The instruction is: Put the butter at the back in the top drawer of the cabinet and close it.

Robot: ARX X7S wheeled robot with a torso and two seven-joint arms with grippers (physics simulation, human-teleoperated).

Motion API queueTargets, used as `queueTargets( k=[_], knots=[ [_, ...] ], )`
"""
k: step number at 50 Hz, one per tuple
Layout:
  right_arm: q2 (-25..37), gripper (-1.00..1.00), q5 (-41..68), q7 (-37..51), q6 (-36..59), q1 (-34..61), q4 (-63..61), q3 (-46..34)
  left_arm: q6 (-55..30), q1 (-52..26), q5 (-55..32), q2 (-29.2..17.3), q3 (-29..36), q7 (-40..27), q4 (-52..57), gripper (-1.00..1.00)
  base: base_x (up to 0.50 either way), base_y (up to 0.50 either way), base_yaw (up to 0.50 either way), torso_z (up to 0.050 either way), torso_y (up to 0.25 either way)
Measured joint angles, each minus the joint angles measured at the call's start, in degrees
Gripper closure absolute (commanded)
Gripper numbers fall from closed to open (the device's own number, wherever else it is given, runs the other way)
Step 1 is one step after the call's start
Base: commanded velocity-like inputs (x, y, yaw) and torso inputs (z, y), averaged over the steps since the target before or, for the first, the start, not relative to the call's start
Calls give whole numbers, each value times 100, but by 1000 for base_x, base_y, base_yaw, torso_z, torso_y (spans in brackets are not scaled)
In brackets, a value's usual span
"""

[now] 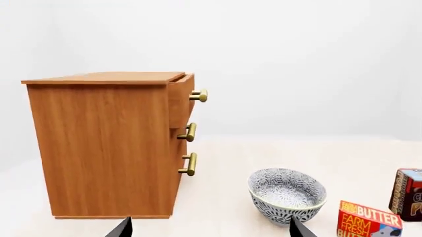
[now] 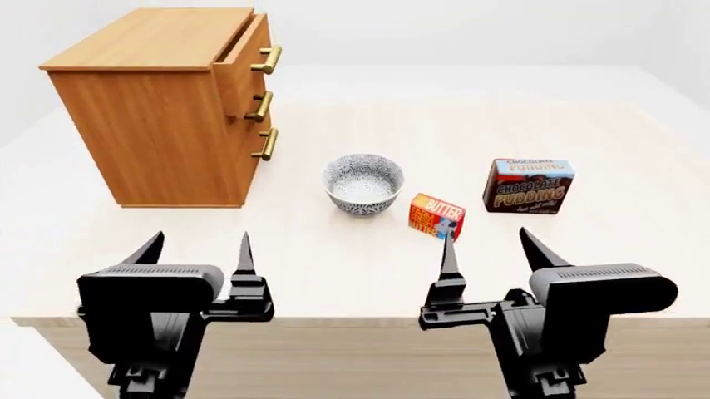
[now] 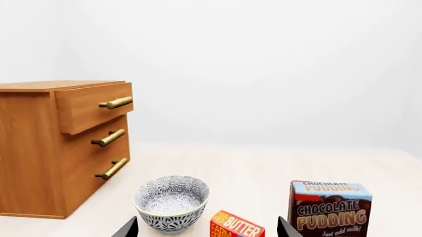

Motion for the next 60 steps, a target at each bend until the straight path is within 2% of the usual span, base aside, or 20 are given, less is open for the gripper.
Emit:
queueTargets(
  k=[4,14,25,47,60],
  knots=[
    [26,-100,107,64,336,176,-212,40,-327,-168,-118,-30,-53,-53,204,-100,0,0,0,45,0],
    [66,-100,322,203,1008,581,-534,112,-1046,-570,-376,-77,-186,-215,660,-100,0,0,0,1,0],
    [85,-100,459,312,1345,793,-731,156,-1528,-846,-606,-111,-306,-340,965,-100,33,7,0,0,0],
    [96,-100,619,425,1410,831,-824,231,-1767,-960,-910,-209,-401,-504,1142,-100,496,200,0,0,0],
    [104,-100,748,461,1424,838,-835,307,-1746,-974,-1010,-271,-387,-595,1121,-100,500,4,0,0,1]
  ],
)
